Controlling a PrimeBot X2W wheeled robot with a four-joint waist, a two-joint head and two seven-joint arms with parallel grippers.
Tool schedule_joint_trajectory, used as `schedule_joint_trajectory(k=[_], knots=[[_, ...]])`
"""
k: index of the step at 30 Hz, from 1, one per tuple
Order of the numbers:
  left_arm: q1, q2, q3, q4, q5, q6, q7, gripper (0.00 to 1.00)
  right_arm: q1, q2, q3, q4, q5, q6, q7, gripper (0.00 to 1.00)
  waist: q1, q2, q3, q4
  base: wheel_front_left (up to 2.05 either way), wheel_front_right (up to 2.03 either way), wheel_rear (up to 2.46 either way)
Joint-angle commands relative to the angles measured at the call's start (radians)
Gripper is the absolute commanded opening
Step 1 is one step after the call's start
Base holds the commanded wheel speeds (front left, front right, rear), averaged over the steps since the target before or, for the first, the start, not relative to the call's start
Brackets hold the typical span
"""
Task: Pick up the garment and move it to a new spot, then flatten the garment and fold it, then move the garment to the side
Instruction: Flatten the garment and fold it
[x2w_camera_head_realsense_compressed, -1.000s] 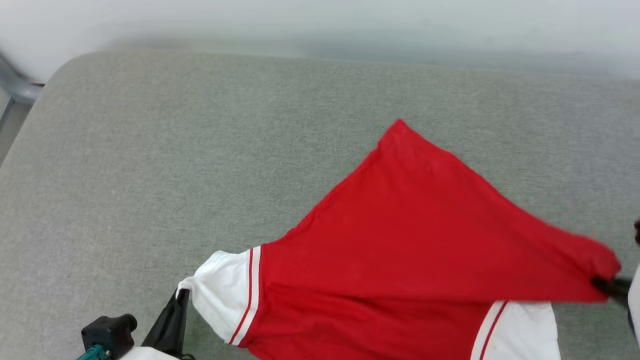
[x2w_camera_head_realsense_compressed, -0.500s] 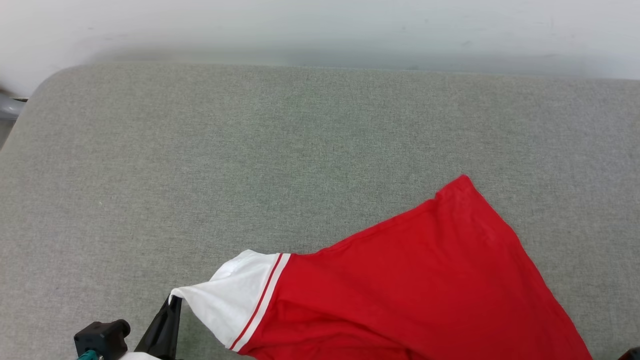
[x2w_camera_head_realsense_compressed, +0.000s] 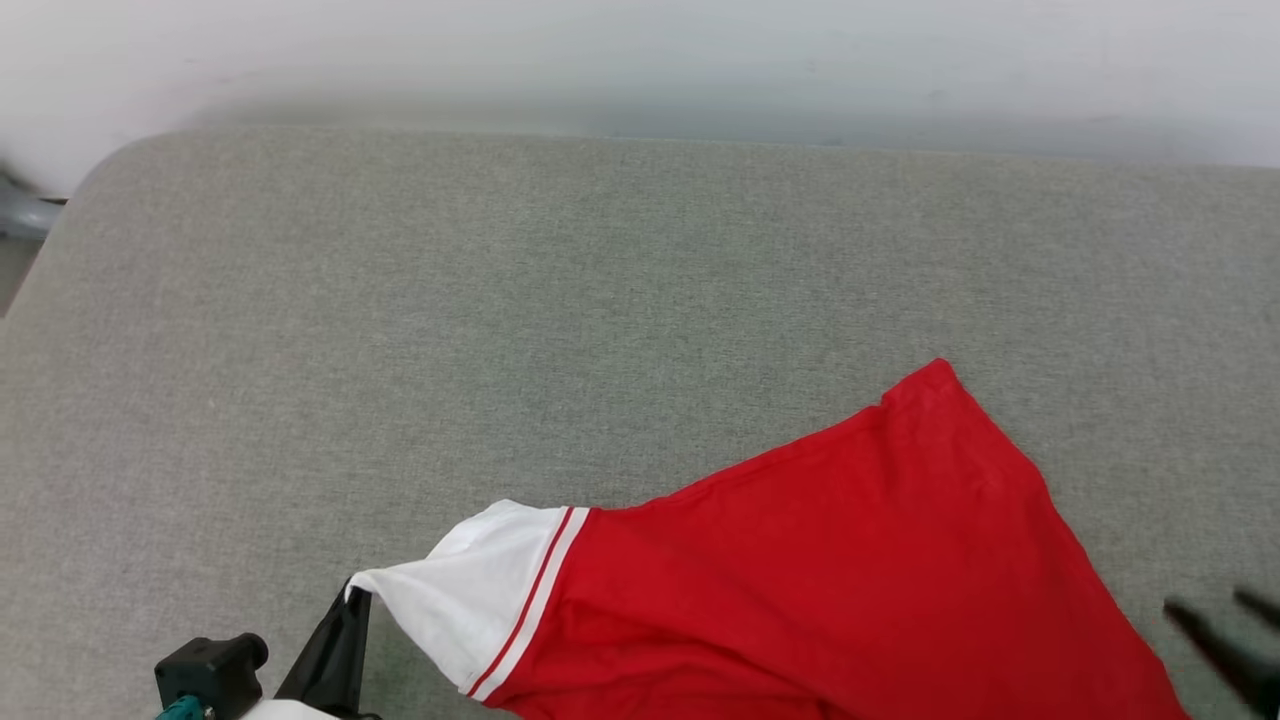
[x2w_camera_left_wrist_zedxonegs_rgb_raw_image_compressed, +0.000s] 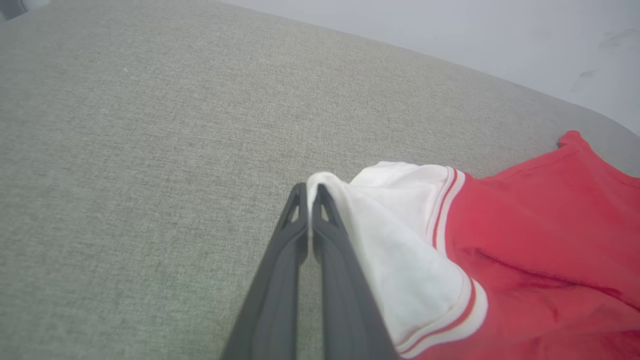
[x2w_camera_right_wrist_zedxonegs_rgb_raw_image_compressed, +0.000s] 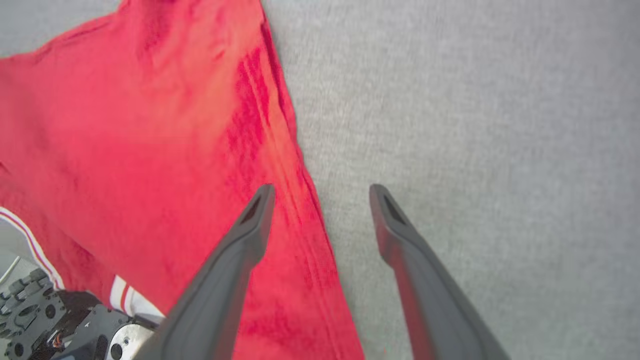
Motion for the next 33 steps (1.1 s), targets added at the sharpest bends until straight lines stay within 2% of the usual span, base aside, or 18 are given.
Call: schedule_joint_trajectory(k=[1,4,7,14,17,23,33], knots=[[-0.008,0.000,0.001,-0.005,0.006,0.005,-0.003,0.00,-0.024,-0.005,-0.007,-0.012,0.000,-0.001,-0.007,1.00,0.0001,-0.0001,0.004,0.005,0.00,0.00,0.00],[-0.020,0.000,-0.003,-0.018,0.012,0.007,-0.004,0.00,-0.114,-0.036,-0.024,-0.053,-0.013,-0.001,-0.011,1.00,0.0001,-0.0001,0.018,0.016,0.00,0.00,0.00],[-0.035,-0.003,-0.011,-0.029,0.018,0.008,-0.002,0.00,-0.228,-0.073,0.006,-0.079,-0.025,-0.001,0.016,1.00,0.0001,-0.0001,0.036,0.028,0.00,0.00,0.00],[-0.080,-0.016,-0.033,-0.044,0.034,0.000,0.000,0.00,-0.521,-0.134,0.193,-0.066,0.004,-0.001,0.186,1.00,0.0001,-0.0001,0.080,0.064,0.00,0.00,0.00],[-0.101,-0.022,-0.046,-0.044,0.042,-0.004,0.000,0.00,-0.627,-0.139,0.281,-0.015,0.013,-0.001,0.289,1.00,0.0001,-0.0001,0.099,0.084,0.00,0.00,0.00],[-0.149,-0.046,-0.070,-0.034,0.056,-0.018,-0.006,0.00,-0.776,-0.135,0.431,0.106,-0.008,-0.001,0.428,1.00,0.0001,-0.0001,0.146,0.125,0.00,0.00,0.00],[-0.209,-0.081,-0.089,0.001,0.066,-0.041,-0.019,0.00,-0.901,-0.119,0.616,0.311,-0.040,-0.001,0.426,1.00,0.0001,-0.0001,0.219,0.179,0.00,0.00,0.00]])
